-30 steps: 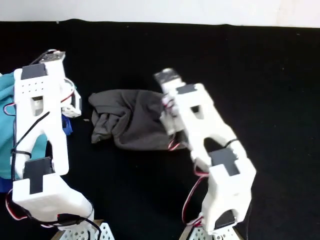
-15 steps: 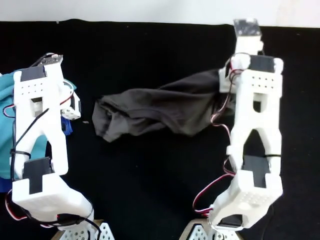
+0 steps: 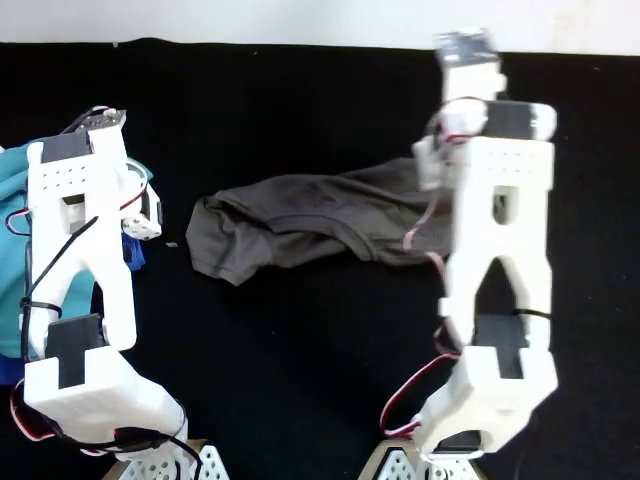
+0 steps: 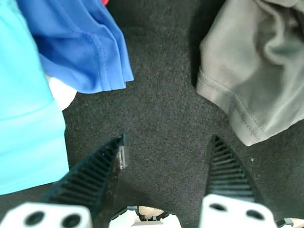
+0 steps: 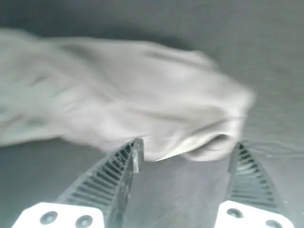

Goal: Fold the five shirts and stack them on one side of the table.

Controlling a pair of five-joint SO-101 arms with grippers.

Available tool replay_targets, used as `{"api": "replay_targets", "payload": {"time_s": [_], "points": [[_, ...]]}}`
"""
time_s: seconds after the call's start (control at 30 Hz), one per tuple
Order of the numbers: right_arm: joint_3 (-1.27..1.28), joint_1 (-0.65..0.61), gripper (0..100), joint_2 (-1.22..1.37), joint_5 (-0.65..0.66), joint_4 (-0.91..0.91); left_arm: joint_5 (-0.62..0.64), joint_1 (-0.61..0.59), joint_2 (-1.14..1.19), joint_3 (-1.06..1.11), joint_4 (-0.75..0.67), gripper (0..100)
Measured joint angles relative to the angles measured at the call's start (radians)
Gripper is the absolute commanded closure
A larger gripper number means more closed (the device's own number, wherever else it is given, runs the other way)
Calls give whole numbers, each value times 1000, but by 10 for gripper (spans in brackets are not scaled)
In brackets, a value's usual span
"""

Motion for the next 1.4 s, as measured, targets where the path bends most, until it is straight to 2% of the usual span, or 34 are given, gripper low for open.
{"api": "replay_targets", "payload": {"time_s": [0.13,0.23,0.37,0.5,0.67,0.83,1.0,1.23,1.3,1.4], "points": [[0,-201,710,0,0,31,-2,-71,0,-18,32,745],[29,-373,710,0,0,14,-2,-172,0,-68,84,745],[153,-571,710,0,0,-101,-3,-338,0,-161,144,745],[221,-697,707,69,-6,-238,-6,-494,0,-229,199,745],[201,-756,706,242,-58,-358,-91,-624,0,-242,247,745],[6,-796,680,428,-60,-371,-104,-717,0,-242,255,745],[-245,-801,663,631,-60,-370,-104,-756,0,-242,255,745],[-557,-804,673,884,-64,-276,-104,-758,0,-242,255,745],[-635,-804,762,934,-64,-247,-104,-761,0,-242,255,745],[-735,-802,998,991,-64,-199,-104,-761,0,-242,255,745]]}}
